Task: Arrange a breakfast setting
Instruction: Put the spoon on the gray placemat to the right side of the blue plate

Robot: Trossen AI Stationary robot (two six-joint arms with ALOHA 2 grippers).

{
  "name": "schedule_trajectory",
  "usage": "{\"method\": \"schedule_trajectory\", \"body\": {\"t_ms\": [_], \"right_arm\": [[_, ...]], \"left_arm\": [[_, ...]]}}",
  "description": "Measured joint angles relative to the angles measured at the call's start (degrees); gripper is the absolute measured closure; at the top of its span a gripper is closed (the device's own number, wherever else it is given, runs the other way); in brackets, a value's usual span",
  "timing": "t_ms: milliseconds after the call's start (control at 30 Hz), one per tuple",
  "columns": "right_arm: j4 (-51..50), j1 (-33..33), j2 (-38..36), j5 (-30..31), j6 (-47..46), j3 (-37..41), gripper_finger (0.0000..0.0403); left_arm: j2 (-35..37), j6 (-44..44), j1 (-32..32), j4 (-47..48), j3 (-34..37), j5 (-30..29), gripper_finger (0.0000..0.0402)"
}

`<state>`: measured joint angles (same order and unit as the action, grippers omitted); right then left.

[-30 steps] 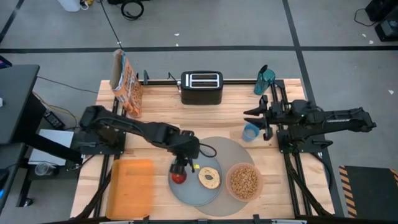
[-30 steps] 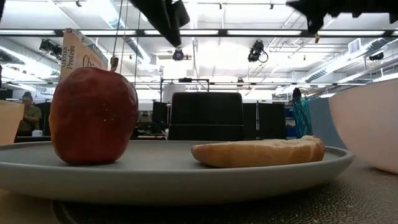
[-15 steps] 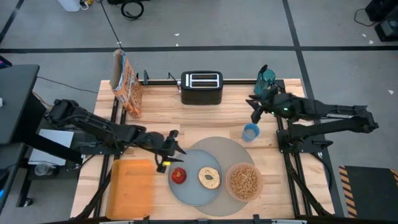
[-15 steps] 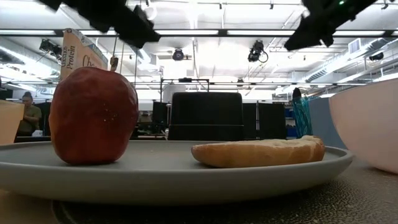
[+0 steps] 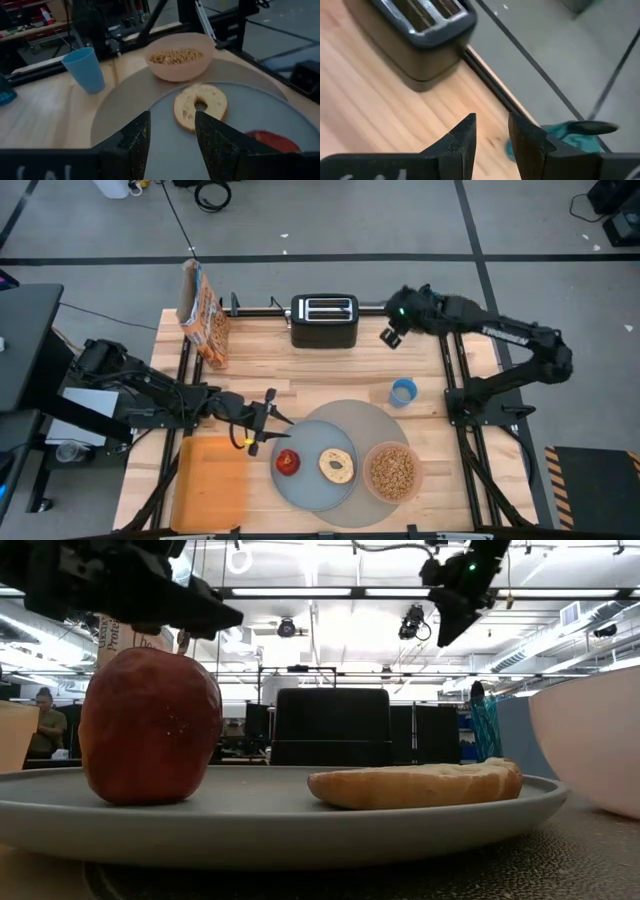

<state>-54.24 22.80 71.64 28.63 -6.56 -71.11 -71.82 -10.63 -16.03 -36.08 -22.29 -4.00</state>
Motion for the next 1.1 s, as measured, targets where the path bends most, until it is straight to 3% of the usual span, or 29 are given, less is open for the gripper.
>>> {"method": "schedule_trajectory", "body": {"t_ms": [167,400,633,900,1100], "right_arm": [[-7.6,6.4,5.7,-1.2,6.5,-8.0,0.0282],[-18.8,13.3,14.6,2.6,17.7,-15.7,0.0282],[-23.7,16.2,20.9,12.0,31.9,-18.9,0.0281],[-26.4,18.5,24.6,24.8,49.1,-18.9,0.0252],[-25.3,21.5,24.7,27.0,52.1,-18.9,0.0239]], "left_arm": [[0.0,0.3,0.0,-0.4,2.0,-0.9,0.0239],[0.0,1.8,0.1,-6.6,5.4,-1.3,0.0239],[0.0,2.5,0.1,-13.9,8.9,-2.2,0.0239],[-0.2,5.2,0.1,-12.0,9.7,-9.1,0.0239],[-0.2,5.5,0.1,-10.6,9.7,-11.6,0.0239]]}}
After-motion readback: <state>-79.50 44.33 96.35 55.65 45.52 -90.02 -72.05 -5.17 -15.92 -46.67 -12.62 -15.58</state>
